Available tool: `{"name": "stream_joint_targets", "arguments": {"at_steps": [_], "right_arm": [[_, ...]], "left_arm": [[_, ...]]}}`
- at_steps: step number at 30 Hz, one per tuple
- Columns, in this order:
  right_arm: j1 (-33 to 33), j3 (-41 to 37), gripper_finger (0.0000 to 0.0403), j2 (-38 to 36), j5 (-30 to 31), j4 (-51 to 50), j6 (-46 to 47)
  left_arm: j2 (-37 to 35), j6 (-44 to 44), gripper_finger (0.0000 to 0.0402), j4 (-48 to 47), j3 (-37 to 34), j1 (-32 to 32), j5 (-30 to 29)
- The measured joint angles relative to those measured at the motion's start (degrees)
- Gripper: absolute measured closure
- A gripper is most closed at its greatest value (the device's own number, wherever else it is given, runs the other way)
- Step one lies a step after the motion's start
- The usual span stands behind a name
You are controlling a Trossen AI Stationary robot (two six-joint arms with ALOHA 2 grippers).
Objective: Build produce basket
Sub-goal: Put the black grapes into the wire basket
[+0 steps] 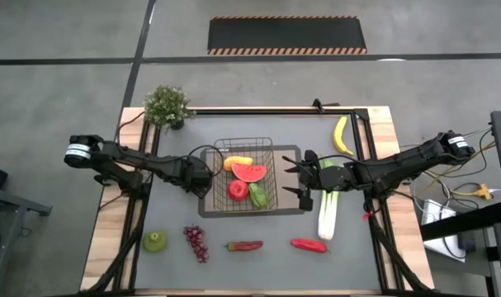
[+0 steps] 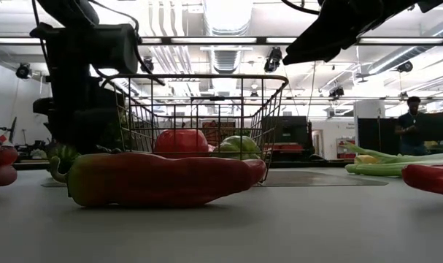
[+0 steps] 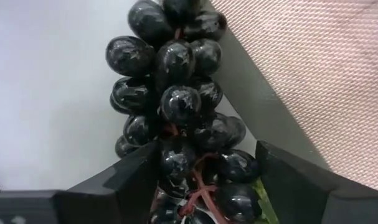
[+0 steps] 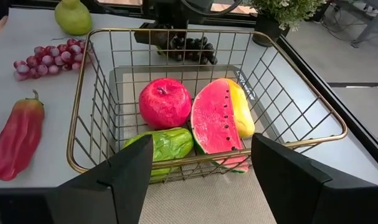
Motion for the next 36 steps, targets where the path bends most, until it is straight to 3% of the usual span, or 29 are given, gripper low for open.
{"name": "stream_joint_targets", "arguments": {"at_steps": [7,19,36], "right_arm": [[0.0,0.0,0.0154,0.0,0.0,0.0,0.0],[0.0,0.0,0.0156,0.0,0.0,0.0,0.0],[0.0,0.0,0.0159,0.0,0.0,-0.3,-0.7]], "left_arm": [[-0.1,-0.3,0.0224,0.2,-0.2,-0.1,0.0],[-0.9,-0.2,0.0387,-0.2,-0.1,-0.1,0.1],[-11.7,2.7,0.0397,-5.2,6.3,0.0,-3.2]]}}
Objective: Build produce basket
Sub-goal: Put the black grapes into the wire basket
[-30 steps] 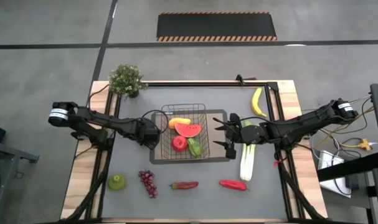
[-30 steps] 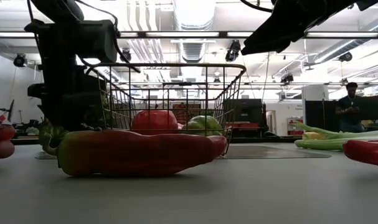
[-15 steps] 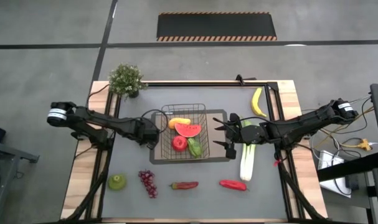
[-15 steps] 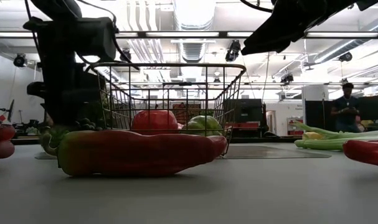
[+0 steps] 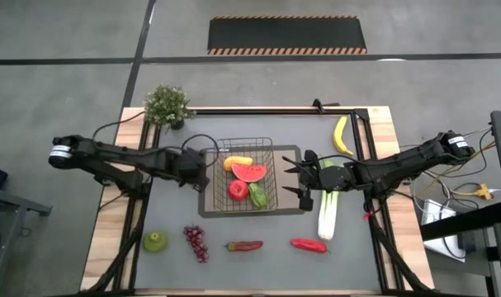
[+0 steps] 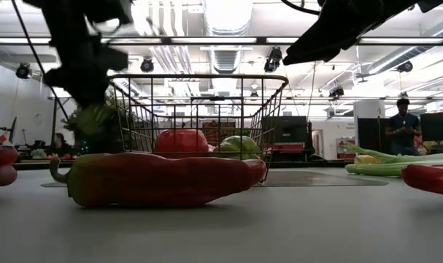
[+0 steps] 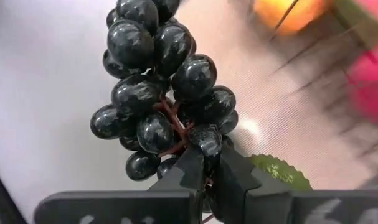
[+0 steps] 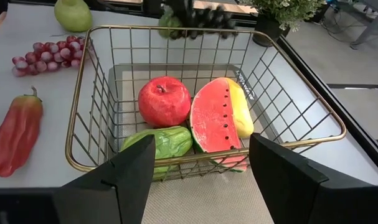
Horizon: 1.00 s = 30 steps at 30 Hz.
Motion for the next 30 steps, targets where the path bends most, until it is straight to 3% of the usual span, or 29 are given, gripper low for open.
{"name": "stream_joint_targets", "arguments": {"at_steps": [7,12,21,30], "right_arm": [[0.0,0.0,0.0162,0.0,0.0,0.0,-1.2],[0.0,0.0,0.0162,0.0,0.0,-1.0,-2.2],[0.2,-0.9,0.0166,-3.2,0.0,-9.4,-0.8],[1.1,-6.7,0.0166,-11.3,0.0,-9.4,-1.4]], "left_arm": [[-4.7,6.3,0.0397,0.7,7.7,0.0,-7.9],[-4.8,18.4,0.0397,7.6,13.1,0.0,-8.9],[3.7,43.3,0.0397,27.2,17.9,0.0,3.4],[17.2,58.1,0.0397,20.6,27.8,0.4,6.7]]}}
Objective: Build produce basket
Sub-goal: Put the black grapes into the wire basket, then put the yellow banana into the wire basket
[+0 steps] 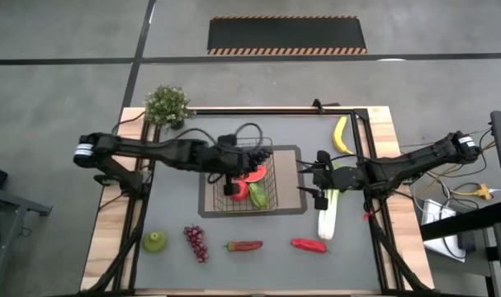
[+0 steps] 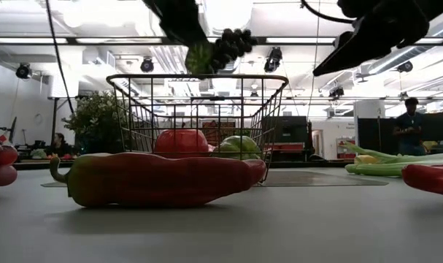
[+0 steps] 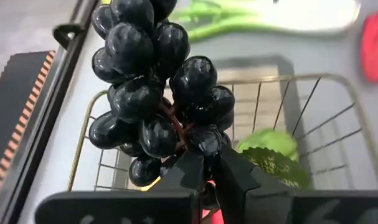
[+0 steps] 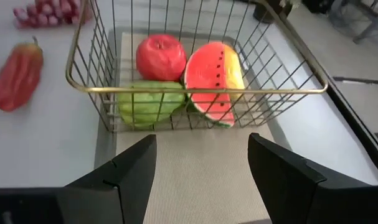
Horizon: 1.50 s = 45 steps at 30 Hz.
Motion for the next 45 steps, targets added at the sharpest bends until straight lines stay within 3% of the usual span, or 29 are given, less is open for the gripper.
{"name": "stream_joint_targets", "arguments": {"at_steps": [8,21,29,40,45], "right_arm": [[0.0,-4.7,0.0168,-7.9,0.0,3.9,-0.9],[0.0,-6.2,0.0165,-10.8,0.0,4.3,-0.9],[0.0,-6.2,0.0167,-10.7,0.0,4.3,-0.5],[0.0,-6.2,0.0161,-10.7,0.0,4.3,1.2],[0.0,-6.2,0.0158,-10.7,0.0,4.3,2.3]], "left_arm": [[8.7,13.4,0.0397,-10.1,7.4,3.2,0.0],[11.7,28.3,0.0397,-12.1,6.7,8.6,-0.2],[12.0,30.3,0.0394,-10.9,3.6,9.4,-3.4],[12.1,29.9,0.0301,-8.4,3.1,9.4,-5.5],[12.1,28.7,0.0278,-7.6,3.2,9.4,-7.8]]}}
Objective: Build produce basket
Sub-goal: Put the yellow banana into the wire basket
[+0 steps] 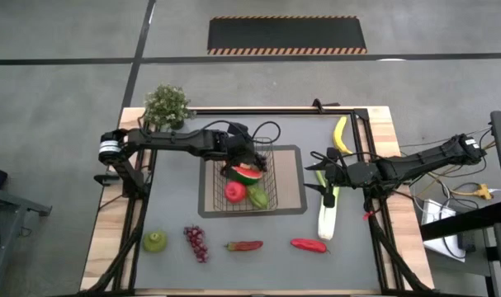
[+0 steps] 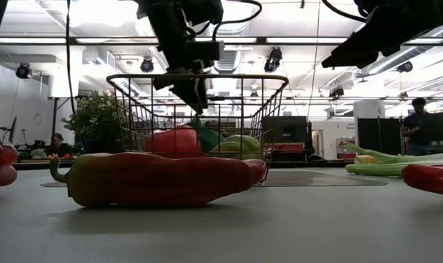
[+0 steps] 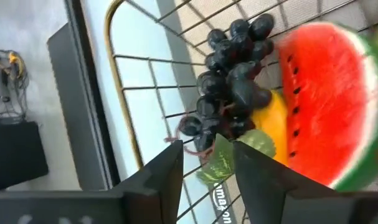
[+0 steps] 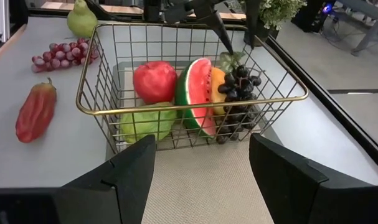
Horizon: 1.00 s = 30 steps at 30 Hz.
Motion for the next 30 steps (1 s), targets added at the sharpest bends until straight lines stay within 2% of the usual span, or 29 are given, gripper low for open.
{"name": "stream_joint_targets", "arguments": {"at_steps": [4,10,20,23,30], "right_arm": [[0.0,0.0,0.0161,0.0,0.0,0.0,0.9],[0.0,0.0,0.0158,0.0,0.0,0.2,3.7],[0.0,-1.8,0.0168,1.0,0.7,12.0,3.0],[0.0,-1.9,0.0167,2.2,3.3,13.9,3.4],[-0.1,-0.8,0.0168,6.2,15.6,14.4,9.5]], "left_arm": [[-0.1,-0.9,0.0274,-0.2,0.0,-0.6,-0.6],[-2.2,-8.0,0.0274,-0.6,1.3,-3.1,-0.7],[-8.9,-20.6,0.0274,7.5,-1.4,-13.7,-0.3],[-10.4,-20.9,0.0274,13.5,-4.1,-17.4,-0.3],[-11.8,-20.9,0.0274,25.0,-9.7,-22.2,-0.4]]}}
